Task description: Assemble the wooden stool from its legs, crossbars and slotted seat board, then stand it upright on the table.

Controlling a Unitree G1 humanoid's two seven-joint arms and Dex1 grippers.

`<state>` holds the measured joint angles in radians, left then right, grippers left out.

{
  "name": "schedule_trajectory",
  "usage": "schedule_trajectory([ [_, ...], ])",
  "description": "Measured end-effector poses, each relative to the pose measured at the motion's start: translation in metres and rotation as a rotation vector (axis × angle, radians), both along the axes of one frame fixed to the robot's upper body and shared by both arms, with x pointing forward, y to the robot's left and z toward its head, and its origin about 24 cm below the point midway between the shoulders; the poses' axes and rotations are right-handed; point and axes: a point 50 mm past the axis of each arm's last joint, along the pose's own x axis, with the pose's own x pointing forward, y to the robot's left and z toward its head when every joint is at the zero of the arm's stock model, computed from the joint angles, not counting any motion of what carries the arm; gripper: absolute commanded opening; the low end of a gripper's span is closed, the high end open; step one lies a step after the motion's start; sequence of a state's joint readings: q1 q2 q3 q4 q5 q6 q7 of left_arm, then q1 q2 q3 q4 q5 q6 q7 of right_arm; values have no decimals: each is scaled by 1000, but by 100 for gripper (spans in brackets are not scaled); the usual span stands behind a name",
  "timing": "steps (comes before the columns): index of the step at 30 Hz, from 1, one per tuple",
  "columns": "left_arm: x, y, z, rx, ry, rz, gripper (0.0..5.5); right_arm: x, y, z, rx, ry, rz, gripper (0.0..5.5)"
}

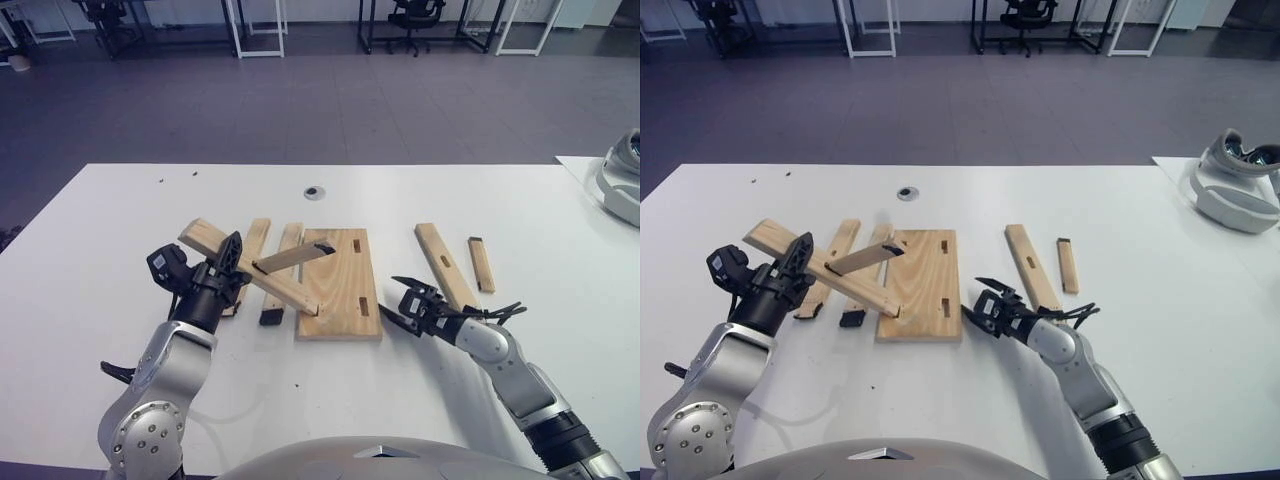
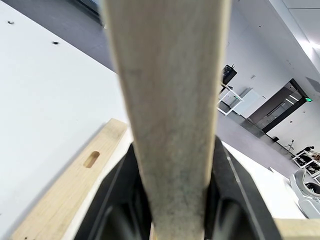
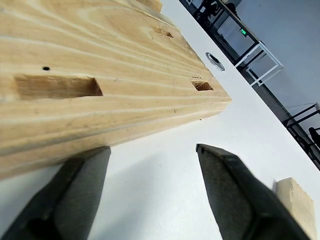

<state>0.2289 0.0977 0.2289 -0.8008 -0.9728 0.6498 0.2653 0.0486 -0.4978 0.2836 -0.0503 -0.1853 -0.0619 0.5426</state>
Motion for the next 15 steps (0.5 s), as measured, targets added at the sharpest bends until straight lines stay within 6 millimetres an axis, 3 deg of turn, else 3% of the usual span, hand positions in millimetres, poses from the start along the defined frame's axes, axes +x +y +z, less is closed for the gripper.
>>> schedule_trajectory([
  [7, 11, -10, 2, 209, -65, -74, 102, -13, 24, 21, 260, 35, 114, 322],
  [15, 17, -37, -2, 511, -155, -242, 102, -6, 7, 27, 294, 26, 39, 322],
])
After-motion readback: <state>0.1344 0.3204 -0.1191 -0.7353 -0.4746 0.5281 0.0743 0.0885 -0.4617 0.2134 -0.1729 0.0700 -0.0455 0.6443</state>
